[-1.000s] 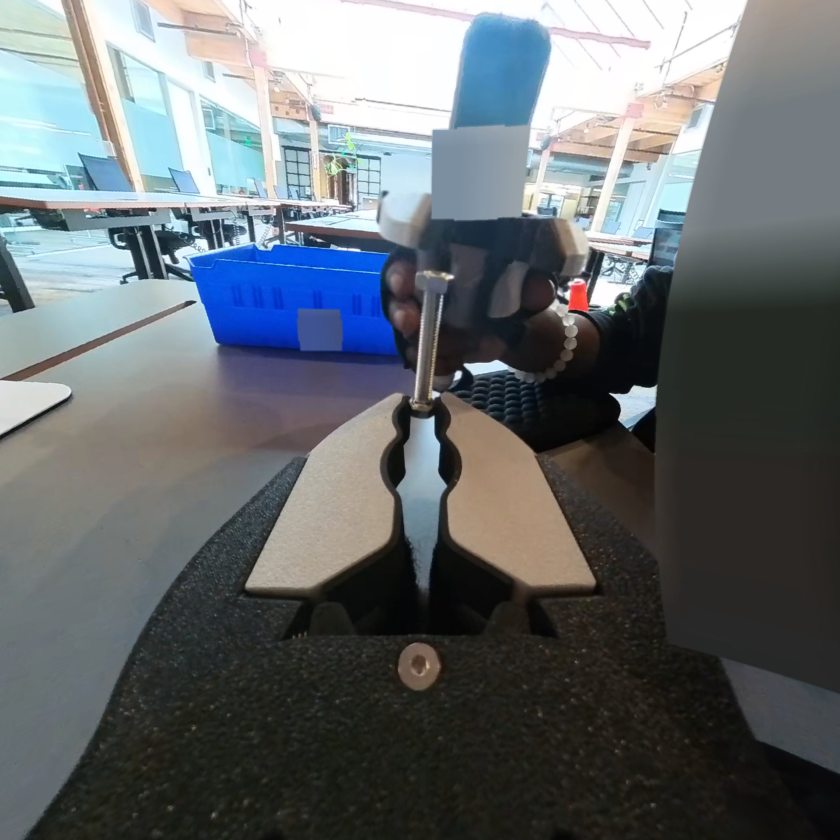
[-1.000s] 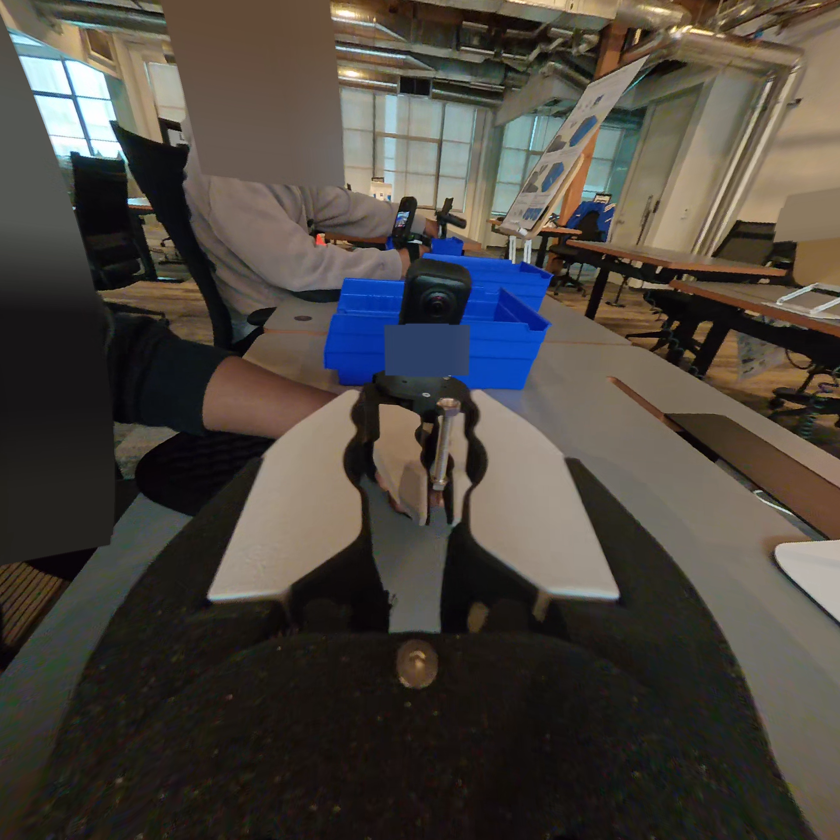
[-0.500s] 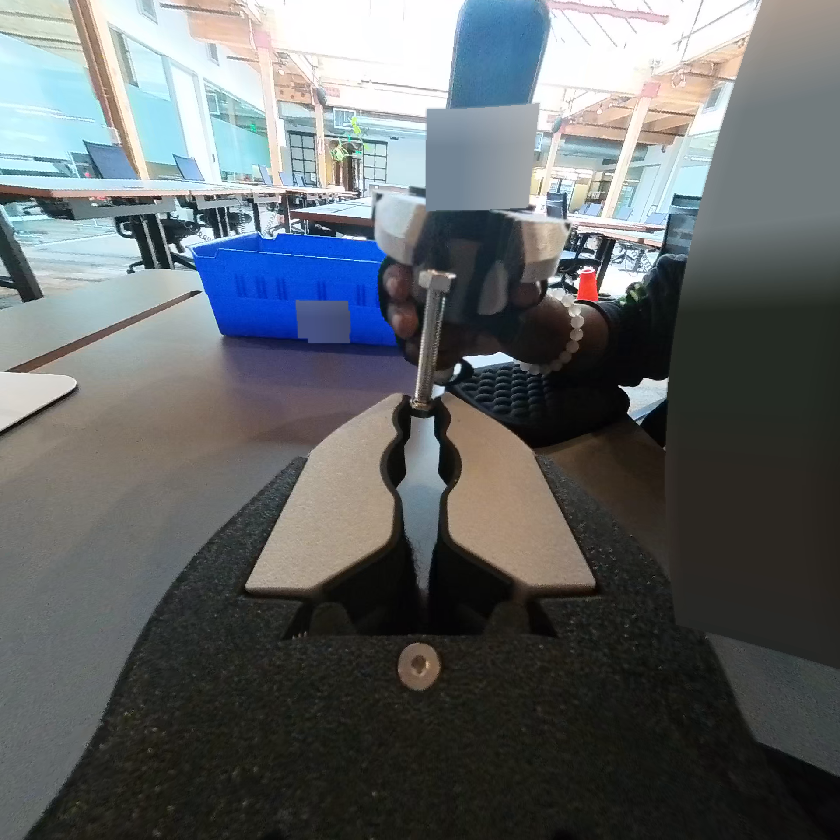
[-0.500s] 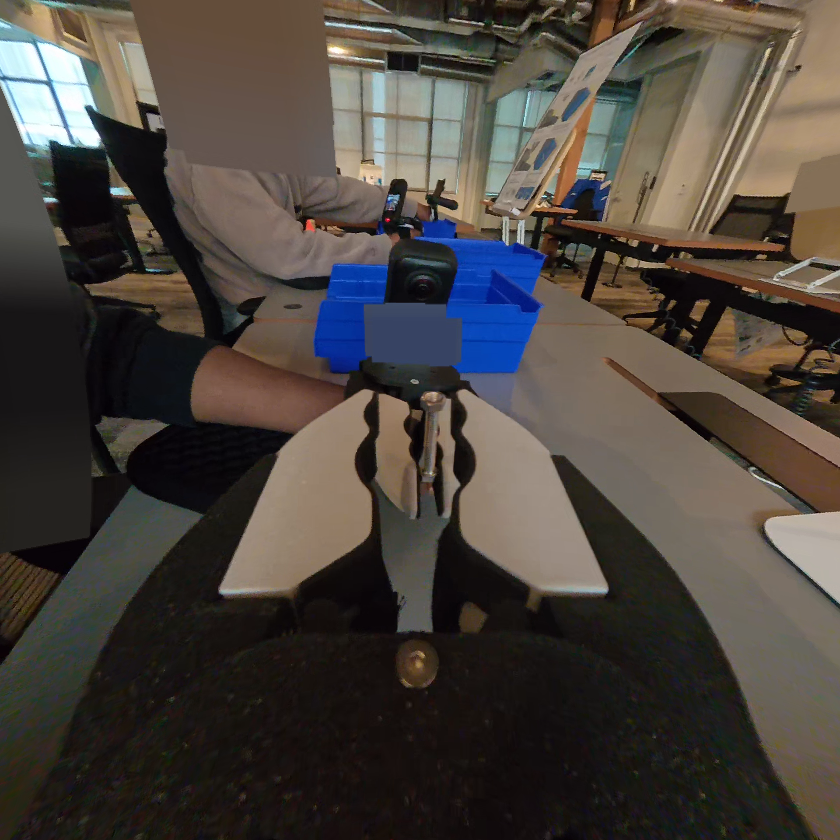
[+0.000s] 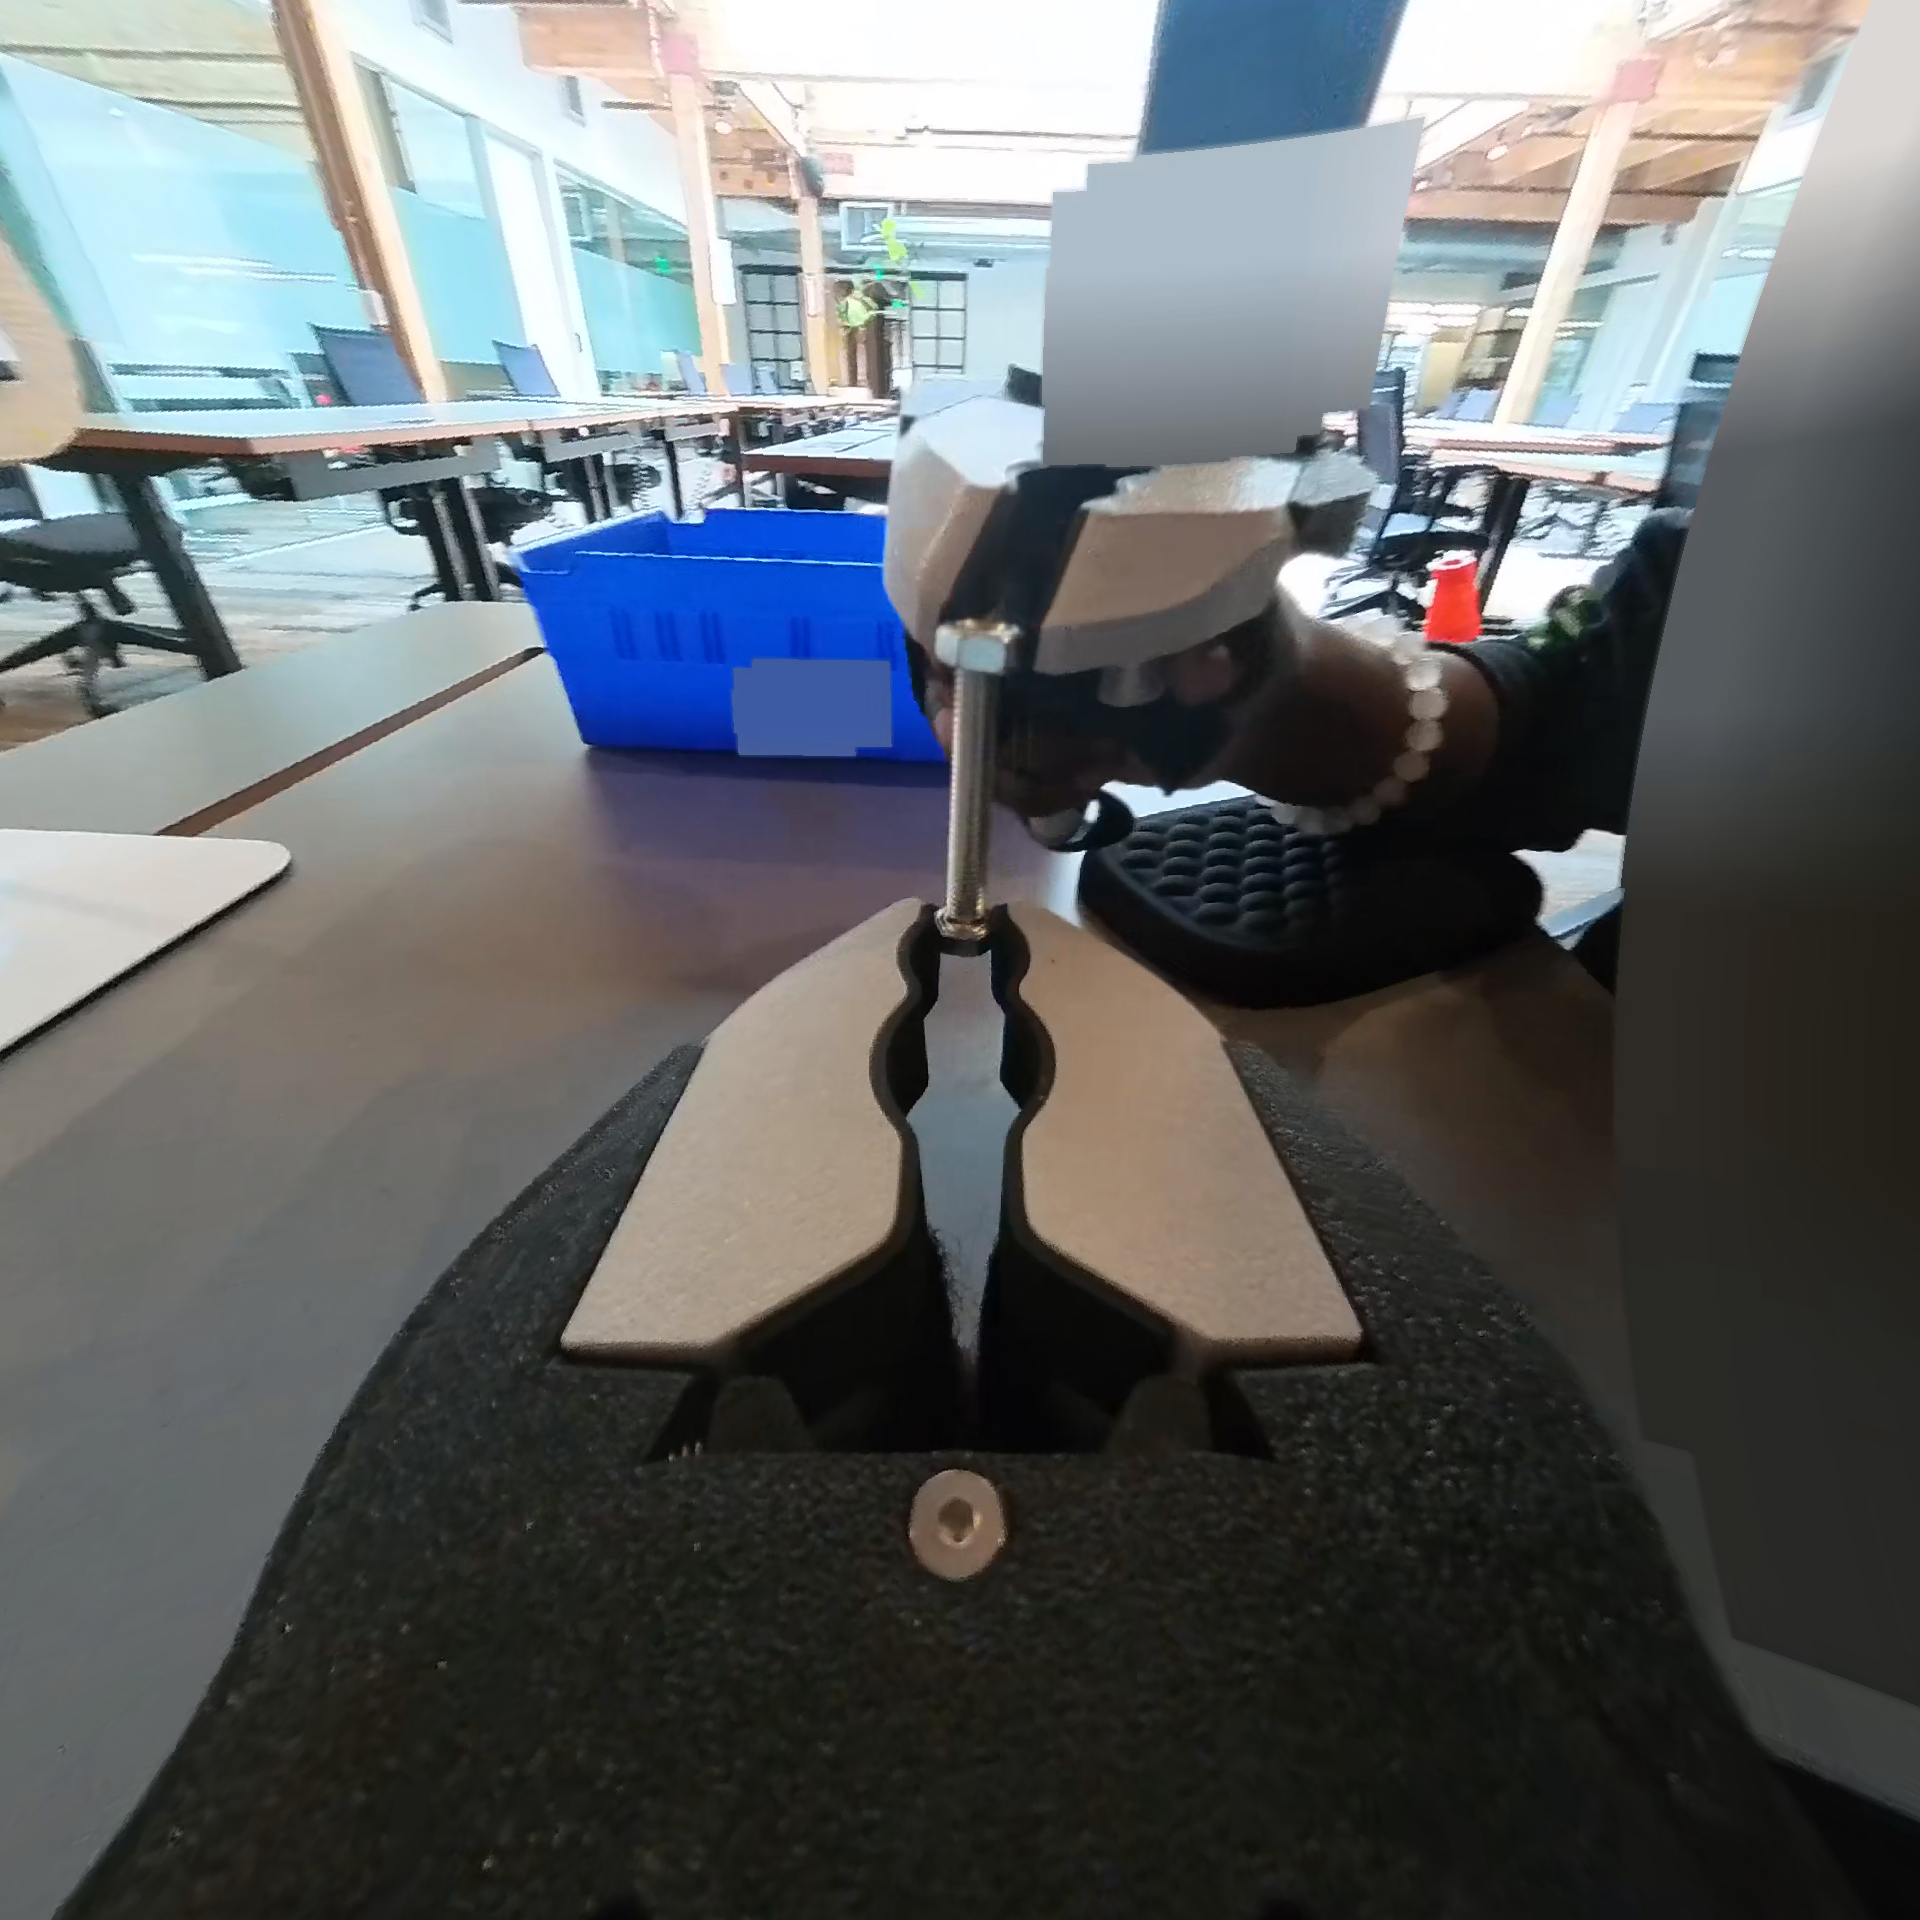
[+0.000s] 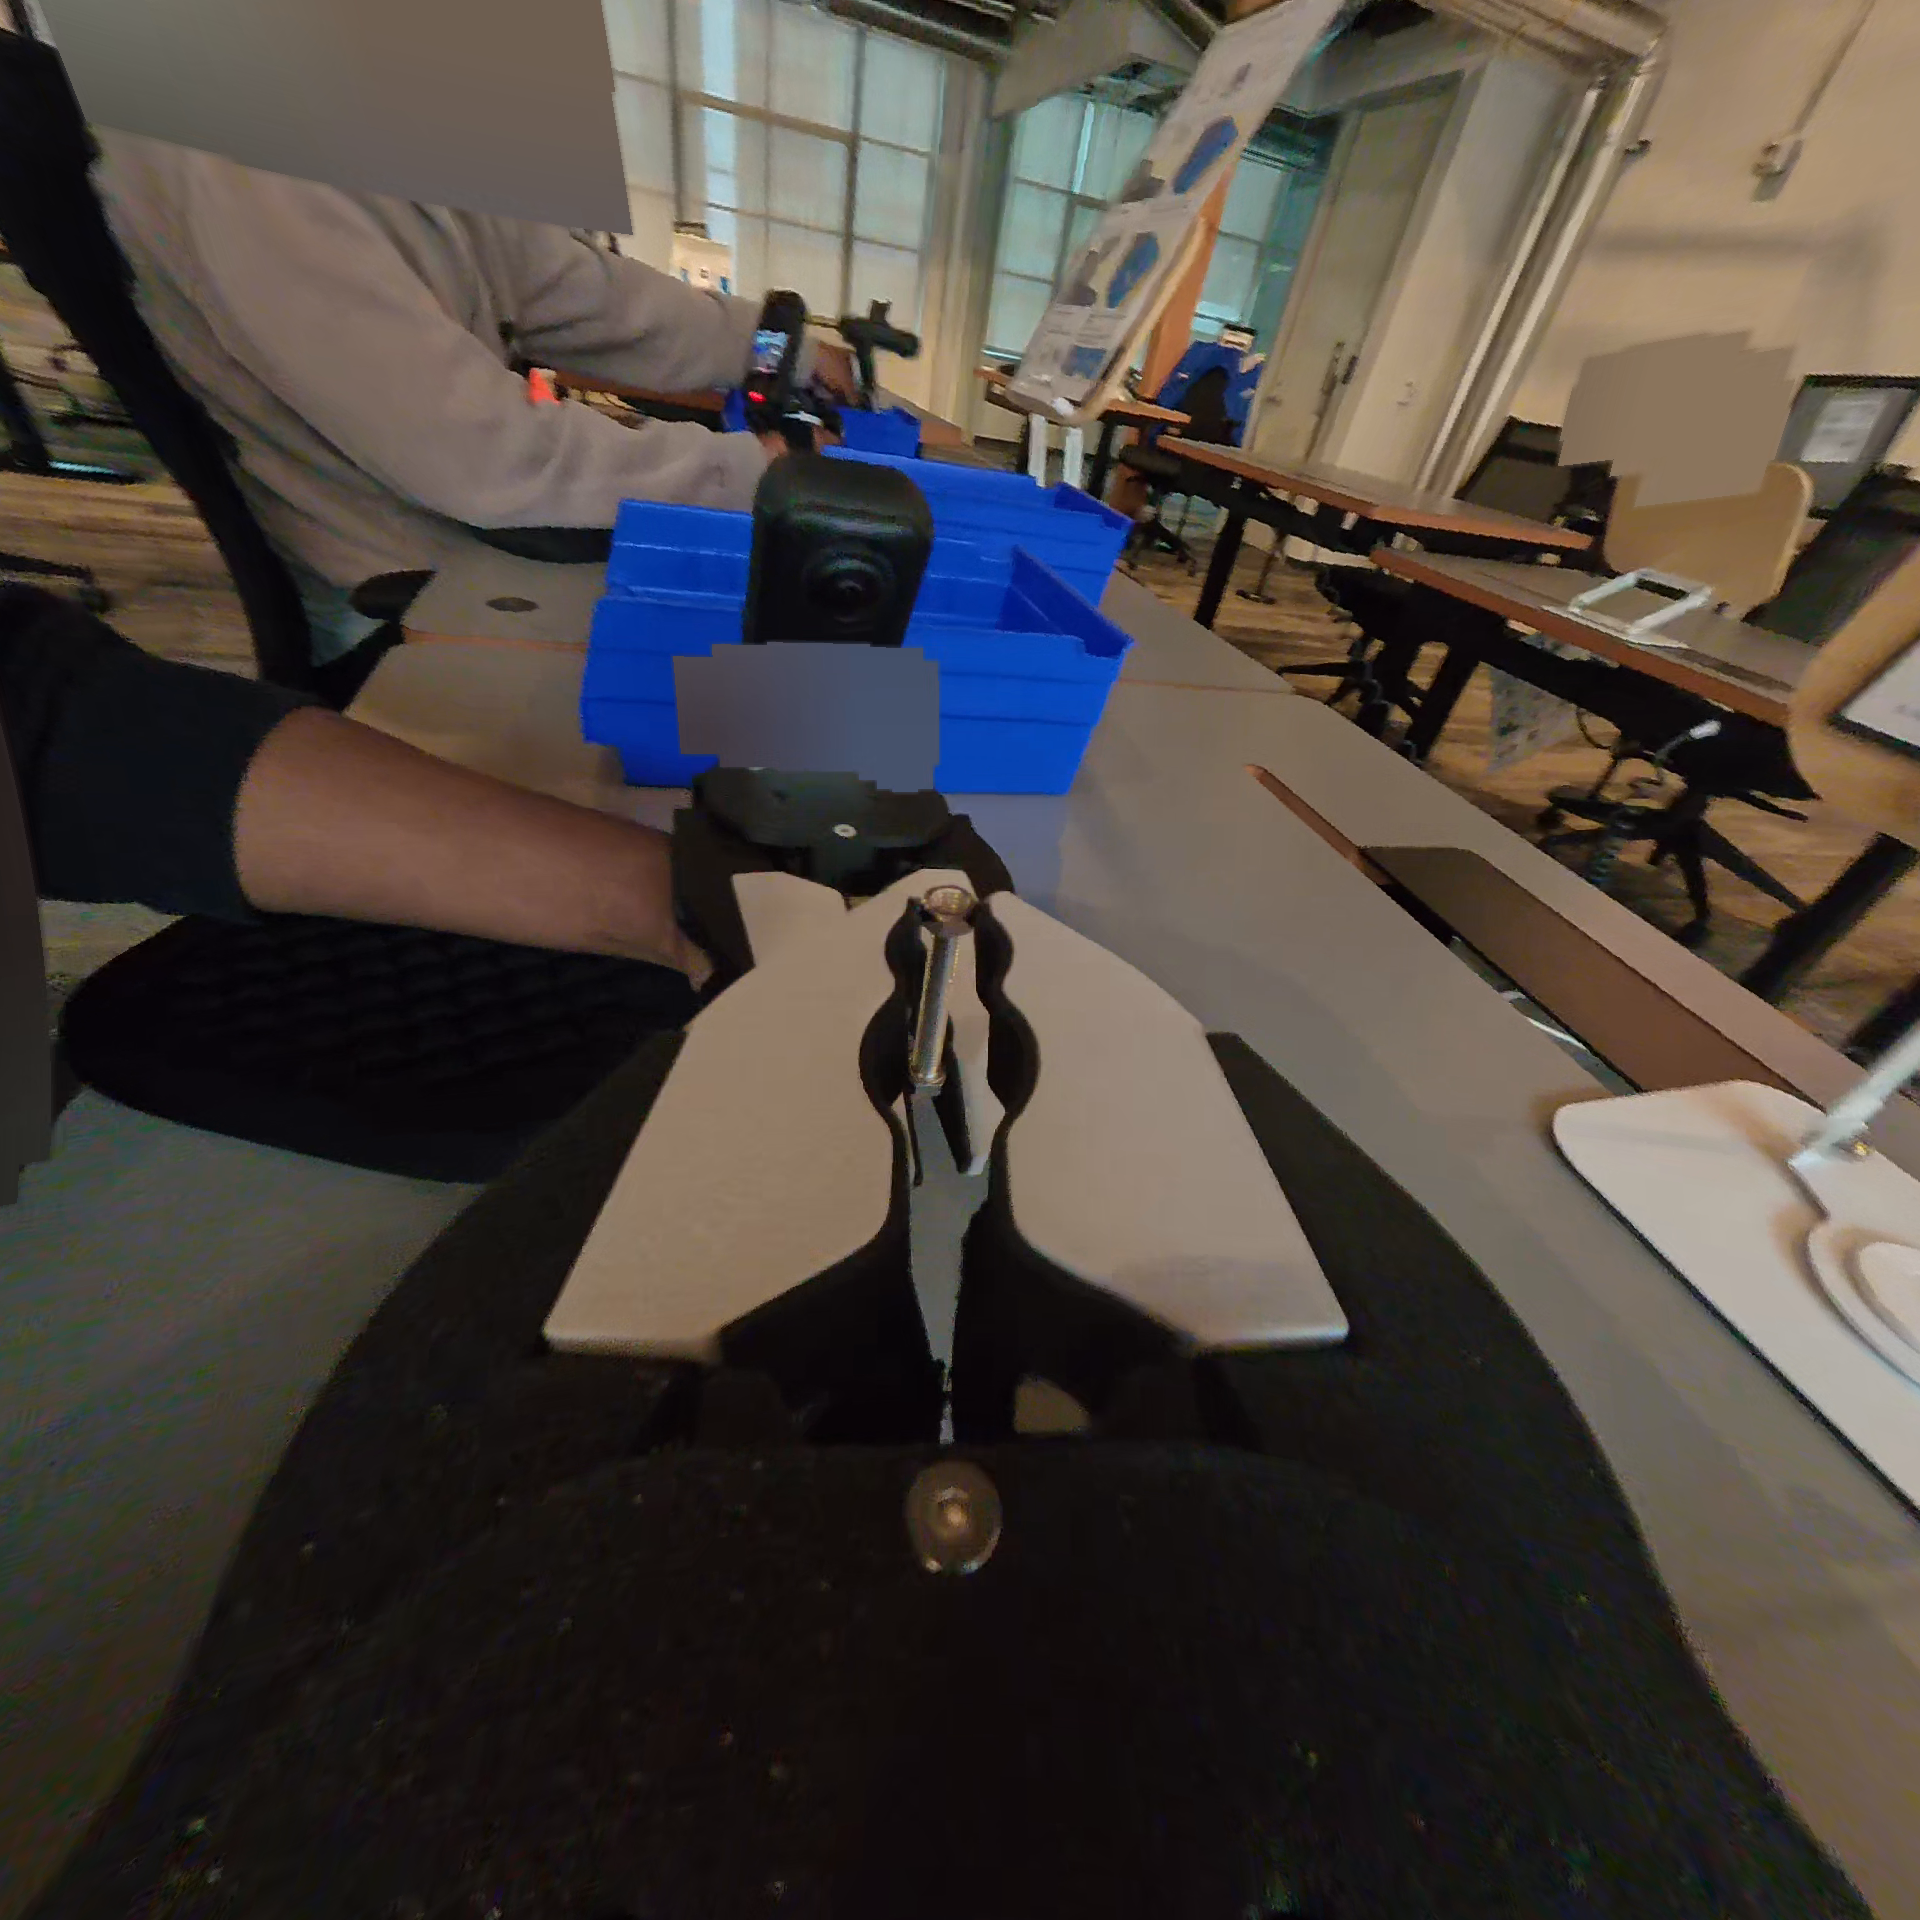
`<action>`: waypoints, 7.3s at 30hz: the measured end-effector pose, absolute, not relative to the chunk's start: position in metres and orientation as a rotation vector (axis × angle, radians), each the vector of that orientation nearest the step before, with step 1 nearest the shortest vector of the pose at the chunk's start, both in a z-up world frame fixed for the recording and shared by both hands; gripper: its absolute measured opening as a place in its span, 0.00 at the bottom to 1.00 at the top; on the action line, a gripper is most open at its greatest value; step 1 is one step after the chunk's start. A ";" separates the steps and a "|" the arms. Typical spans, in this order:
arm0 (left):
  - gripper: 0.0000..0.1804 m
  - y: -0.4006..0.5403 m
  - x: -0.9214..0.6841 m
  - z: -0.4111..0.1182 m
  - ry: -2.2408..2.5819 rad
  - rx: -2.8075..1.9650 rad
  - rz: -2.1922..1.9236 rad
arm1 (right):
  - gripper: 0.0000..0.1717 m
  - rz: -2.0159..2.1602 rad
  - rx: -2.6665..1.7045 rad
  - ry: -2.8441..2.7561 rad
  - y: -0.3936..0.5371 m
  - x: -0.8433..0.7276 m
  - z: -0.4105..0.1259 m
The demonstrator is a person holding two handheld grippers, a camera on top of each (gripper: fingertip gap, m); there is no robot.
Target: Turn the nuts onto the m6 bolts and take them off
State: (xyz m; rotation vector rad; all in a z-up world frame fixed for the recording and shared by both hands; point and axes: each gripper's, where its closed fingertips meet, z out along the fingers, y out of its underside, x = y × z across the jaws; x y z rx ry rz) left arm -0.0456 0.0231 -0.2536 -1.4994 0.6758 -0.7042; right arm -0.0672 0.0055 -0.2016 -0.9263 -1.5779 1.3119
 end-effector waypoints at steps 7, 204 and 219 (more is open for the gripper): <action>0.05 0.035 -0.053 -0.256 0.607 -1.535 -0.532 | 0.05 1.216 -1.091 -1.501 0.015 -0.069 -0.205; 0.05 0.008 -0.036 -0.236 0.665 -1.414 -0.890 | 0.06 0.142 0.026 -2.853 -0.001 -0.056 -0.180; 0.05 0.022 -0.035 -0.247 0.535 -1.496 -0.659 | 0.06 0.182 -0.227 -2.973 0.008 -0.050 -0.201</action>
